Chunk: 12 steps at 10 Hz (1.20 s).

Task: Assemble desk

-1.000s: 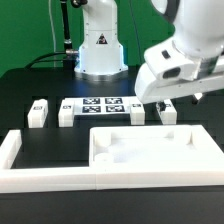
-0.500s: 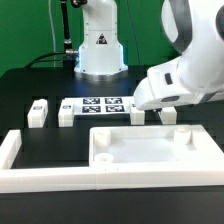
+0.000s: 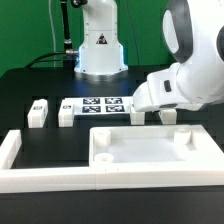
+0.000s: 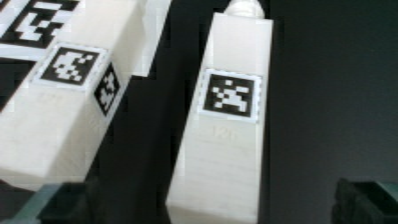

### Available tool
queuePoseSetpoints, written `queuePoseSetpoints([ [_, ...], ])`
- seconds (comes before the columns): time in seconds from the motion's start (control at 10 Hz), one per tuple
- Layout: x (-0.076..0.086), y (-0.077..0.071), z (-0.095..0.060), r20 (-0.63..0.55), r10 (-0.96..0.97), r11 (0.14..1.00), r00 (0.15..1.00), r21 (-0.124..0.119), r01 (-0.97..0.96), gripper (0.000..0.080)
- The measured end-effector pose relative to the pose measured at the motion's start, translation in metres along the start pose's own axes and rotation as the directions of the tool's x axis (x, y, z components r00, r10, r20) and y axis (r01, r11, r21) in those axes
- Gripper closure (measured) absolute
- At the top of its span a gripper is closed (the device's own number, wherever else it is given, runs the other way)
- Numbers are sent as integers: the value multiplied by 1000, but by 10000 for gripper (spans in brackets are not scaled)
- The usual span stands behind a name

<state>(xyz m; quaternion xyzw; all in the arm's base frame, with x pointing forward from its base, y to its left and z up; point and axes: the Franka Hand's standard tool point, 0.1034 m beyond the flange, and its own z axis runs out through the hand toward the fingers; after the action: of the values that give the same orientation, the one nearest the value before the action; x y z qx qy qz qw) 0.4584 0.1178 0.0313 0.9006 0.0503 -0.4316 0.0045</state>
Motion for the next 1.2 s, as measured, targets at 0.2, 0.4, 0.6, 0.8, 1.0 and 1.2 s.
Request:
queuePoseSetpoints([
  [0.2,3,-2,17,42,46,998,998,33,-48,151],
  [0.4,5,-3,20,47,44,998,998,35,-46,151],
  [0.6,5,-3,21,48,43,998,998,35,-45,263],
  [0.8,5,-3,21,49,42,998,998,35,-44,453],
  [1.0,5,-3,21,49,42,998,998,34,-44,513],
  [1.2,5,-3,21,49,42,998,998,34,-44,513],
])
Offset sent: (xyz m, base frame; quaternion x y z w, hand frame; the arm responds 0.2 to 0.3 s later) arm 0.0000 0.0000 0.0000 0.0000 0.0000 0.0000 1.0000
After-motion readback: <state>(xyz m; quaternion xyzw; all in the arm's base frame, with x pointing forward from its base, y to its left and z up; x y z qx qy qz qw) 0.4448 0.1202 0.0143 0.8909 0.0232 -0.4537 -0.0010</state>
